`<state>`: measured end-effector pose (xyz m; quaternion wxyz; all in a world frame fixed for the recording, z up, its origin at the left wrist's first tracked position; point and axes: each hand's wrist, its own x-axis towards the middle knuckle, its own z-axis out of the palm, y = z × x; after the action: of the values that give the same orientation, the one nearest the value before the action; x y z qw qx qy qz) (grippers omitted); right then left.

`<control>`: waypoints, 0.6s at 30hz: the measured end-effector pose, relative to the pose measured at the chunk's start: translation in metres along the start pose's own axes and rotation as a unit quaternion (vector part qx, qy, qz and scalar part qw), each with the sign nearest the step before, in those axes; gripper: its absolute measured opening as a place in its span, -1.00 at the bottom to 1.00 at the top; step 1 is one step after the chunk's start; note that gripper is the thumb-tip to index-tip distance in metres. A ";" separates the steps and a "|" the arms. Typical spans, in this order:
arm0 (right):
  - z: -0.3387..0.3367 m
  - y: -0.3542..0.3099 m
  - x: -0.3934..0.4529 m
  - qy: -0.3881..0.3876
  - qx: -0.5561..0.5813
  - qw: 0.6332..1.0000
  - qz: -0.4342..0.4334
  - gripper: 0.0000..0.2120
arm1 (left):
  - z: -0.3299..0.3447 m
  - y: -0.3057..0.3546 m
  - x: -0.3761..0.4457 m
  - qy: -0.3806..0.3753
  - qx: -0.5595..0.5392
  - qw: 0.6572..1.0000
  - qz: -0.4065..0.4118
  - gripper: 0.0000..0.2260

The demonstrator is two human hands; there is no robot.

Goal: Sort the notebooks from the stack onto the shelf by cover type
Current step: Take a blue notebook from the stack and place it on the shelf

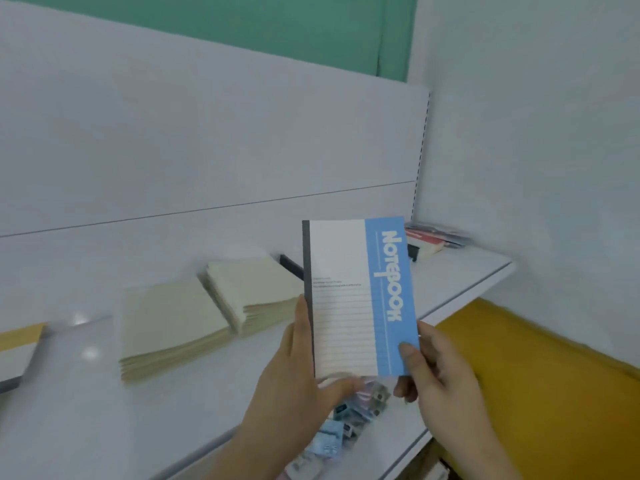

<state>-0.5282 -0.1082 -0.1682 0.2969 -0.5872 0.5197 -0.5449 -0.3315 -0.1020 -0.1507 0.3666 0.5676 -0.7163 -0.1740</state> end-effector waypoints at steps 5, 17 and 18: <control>-0.082 0.039 0.055 -0.021 -0.017 1.000 0.007 -0.73 | 0.071 0.044 0.051 -0.021 0.124 0.991 0.050 0.03; -0.139 0.091 0.236 -0.058 -0.246 0.965 -0.074 -0.62 | 0.148 0.067 0.203 -0.028 0.263 0.964 0.013 -0.08; -0.136 0.095 0.253 -0.065 -0.266 0.958 -0.085 -0.59 | 0.149 0.064 0.218 -0.023 0.274 0.961 0.014 -0.10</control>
<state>-0.7182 -0.3423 -0.1401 0.1151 -0.7210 0.5739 -0.3708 -0.5019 -0.3134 -0.1369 0.1828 0.6321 -0.7527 0.0215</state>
